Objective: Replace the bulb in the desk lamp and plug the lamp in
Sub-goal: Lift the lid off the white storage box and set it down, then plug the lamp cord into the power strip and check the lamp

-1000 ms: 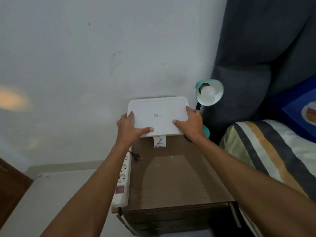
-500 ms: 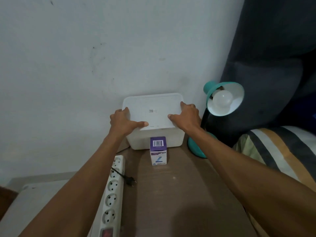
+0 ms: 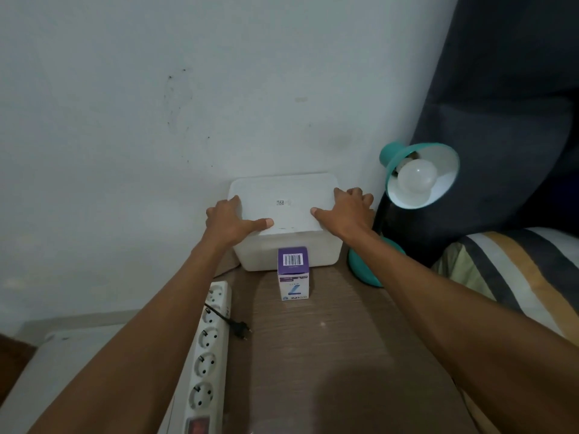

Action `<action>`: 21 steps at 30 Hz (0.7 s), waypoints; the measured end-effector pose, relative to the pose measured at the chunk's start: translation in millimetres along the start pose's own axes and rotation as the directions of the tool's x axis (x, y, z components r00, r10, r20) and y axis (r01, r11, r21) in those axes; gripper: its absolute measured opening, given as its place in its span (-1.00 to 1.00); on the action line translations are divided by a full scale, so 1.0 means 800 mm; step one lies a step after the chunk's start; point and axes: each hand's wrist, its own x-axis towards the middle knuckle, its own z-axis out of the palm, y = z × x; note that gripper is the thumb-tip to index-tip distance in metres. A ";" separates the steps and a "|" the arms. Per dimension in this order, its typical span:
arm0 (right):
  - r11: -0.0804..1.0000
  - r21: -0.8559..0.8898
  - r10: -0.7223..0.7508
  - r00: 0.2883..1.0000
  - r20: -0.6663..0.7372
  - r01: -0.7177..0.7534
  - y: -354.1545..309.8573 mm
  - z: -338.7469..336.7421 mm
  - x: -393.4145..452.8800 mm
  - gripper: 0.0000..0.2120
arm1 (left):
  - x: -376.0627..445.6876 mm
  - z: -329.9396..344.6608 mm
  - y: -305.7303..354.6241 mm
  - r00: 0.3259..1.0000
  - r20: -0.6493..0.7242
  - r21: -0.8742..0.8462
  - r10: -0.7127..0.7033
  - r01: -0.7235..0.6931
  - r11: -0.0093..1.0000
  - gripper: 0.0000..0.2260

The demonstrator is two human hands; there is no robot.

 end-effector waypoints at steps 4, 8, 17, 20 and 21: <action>0.962 0.114 -0.206 0.937 -0.283 0.246 -0.027 -0.001 -0.027 -0.49 | -0.035 0.005 -0.032 0.990 -0.130 -0.084 0.054 -0.065 0.994 -0.18; 0.873 0.162 -0.402 0.867 -0.295 0.460 -0.074 0.027 -0.083 -0.71 | -0.094 0.025 -0.105 0.968 -0.250 -0.110 0.017 -0.046 0.993 -0.06; 0.922 0.194 -0.372 0.907 0.199 0.336 -0.104 0.139 -0.198 -0.82 | -0.228 0.066 -0.234 0.989 0.054 -0.388 -0.141 0.150 0.909 0.08; 0.939 0.133 -0.343 0.889 0.305 0.317 -0.105 0.159 -0.211 -0.83 | -0.248 0.079 -0.248 0.994 0.047 -0.474 -0.096 0.107 0.874 -0.39; 0.936 0.107 -0.351 0.885 0.307 0.334 -0.105 0.165 -0.213 -0.82 | -0.253 0.080 -0.245 0.998 0.025 -0.489 -0.060 0.064 0.870 -0.49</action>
